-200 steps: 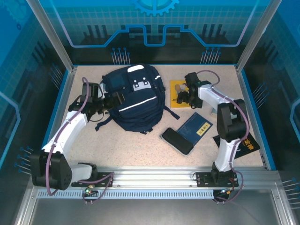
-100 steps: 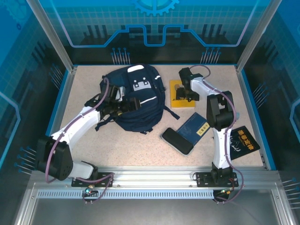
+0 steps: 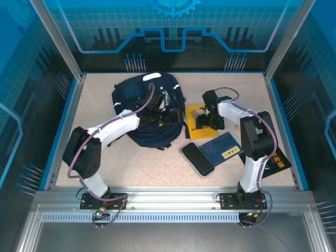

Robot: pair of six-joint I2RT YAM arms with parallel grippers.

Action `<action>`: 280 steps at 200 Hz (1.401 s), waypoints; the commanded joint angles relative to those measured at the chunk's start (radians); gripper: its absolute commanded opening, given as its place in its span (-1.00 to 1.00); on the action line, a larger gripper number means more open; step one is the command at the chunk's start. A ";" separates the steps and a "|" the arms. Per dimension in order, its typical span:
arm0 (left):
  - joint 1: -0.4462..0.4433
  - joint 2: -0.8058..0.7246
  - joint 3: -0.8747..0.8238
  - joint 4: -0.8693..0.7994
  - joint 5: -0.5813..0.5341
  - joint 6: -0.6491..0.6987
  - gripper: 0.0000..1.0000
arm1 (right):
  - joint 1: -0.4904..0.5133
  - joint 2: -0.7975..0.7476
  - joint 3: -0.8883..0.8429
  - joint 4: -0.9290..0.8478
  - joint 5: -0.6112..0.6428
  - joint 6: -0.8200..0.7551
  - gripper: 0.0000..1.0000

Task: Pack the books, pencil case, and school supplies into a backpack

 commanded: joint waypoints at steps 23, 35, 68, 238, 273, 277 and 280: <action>-0.071 0.151 0.152 0.013 -0.030 -0.143 0.40 | -0.089 -0.070 -0.024 0.020 -0.161 0.031 0.73; -0.089 0.188 0.177 0.020 -0.041 -0.153 0.33 | -0.107 -0.051 -0.020 0.019 -0.175 0.028 0.71; -0.124 0.313 0.273 -0.024 -0.080 -0.166 0.14 | -0.136 -0.005 -0.028 0.027 -0.208 0.013 0.54; -0.132 0.507 0.392 -0.217 -0.235 -0.142 0.00 | -0.155 0.052 -0.018 0.001 -0.266 -0.026 0.31; -0.132 0.493 0.378 -0.223 -0.252 -0.137 0.12 | -0.155 0.054 -0.018 0.001 -0.275 -0.022 0.31; -0.132 0.493 0.375 -0.224 -0.255 -0.138 0.13 | -0.155 0.054 -0.018 0.001 -0.274 -0.022 0.31; -0.133 0.492 0.373 -0.223 -0.256 -0.139 0.13 | -0.155 0.054 -0.018 0.002 -0.274 -0.022 0.31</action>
